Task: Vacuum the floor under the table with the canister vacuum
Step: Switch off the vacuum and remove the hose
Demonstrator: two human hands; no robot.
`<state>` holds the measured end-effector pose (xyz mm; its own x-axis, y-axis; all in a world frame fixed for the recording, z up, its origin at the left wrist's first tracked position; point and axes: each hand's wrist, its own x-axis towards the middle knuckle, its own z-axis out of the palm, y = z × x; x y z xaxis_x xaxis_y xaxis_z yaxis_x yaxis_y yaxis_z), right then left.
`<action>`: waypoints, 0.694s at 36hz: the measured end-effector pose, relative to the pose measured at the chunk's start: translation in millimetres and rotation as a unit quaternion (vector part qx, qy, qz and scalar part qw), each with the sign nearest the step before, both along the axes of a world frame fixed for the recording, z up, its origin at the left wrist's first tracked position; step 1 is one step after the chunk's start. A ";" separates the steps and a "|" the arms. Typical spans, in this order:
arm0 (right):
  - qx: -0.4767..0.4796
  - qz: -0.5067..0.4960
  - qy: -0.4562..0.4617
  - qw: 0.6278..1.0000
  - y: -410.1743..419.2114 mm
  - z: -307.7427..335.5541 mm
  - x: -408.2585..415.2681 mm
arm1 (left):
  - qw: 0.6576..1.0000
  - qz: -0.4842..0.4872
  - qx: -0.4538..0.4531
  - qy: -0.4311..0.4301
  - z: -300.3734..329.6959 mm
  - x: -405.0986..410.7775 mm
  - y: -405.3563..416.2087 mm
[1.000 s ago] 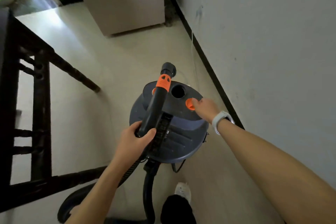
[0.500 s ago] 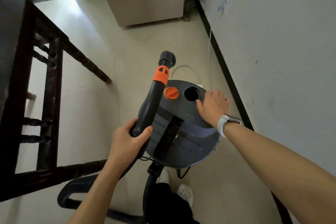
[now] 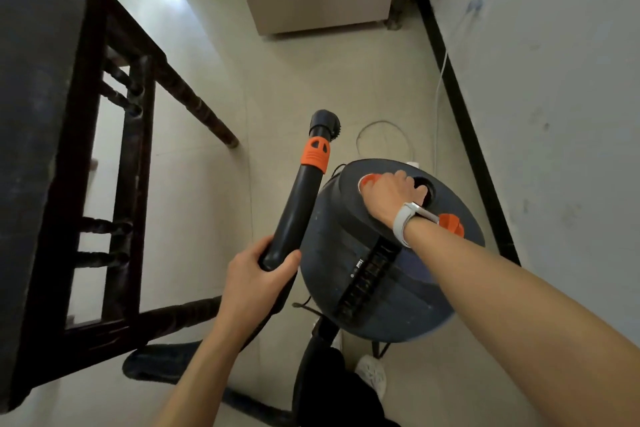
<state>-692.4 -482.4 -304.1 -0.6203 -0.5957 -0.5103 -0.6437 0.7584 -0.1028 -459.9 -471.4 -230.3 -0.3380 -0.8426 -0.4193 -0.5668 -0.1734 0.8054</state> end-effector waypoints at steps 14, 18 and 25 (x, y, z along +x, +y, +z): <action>-0.213 -0.201 -0.416 0.861 29.3 58.9 16.6 | 0.994 -0.086 0.066 0.026 2.7 -12.6 -19.7; -0.237 -0.381 -0.567 0.691 14.1 67.8 35.8 | 0.988 -0.131 0.081 0.029 10.1 -14.9 -10.6; -0.322 -0.484 -0.502 0.640 3.6 80.6 21.4 | 0.947 -0.265 0.178 0.011 -5.7 22.8 -19.8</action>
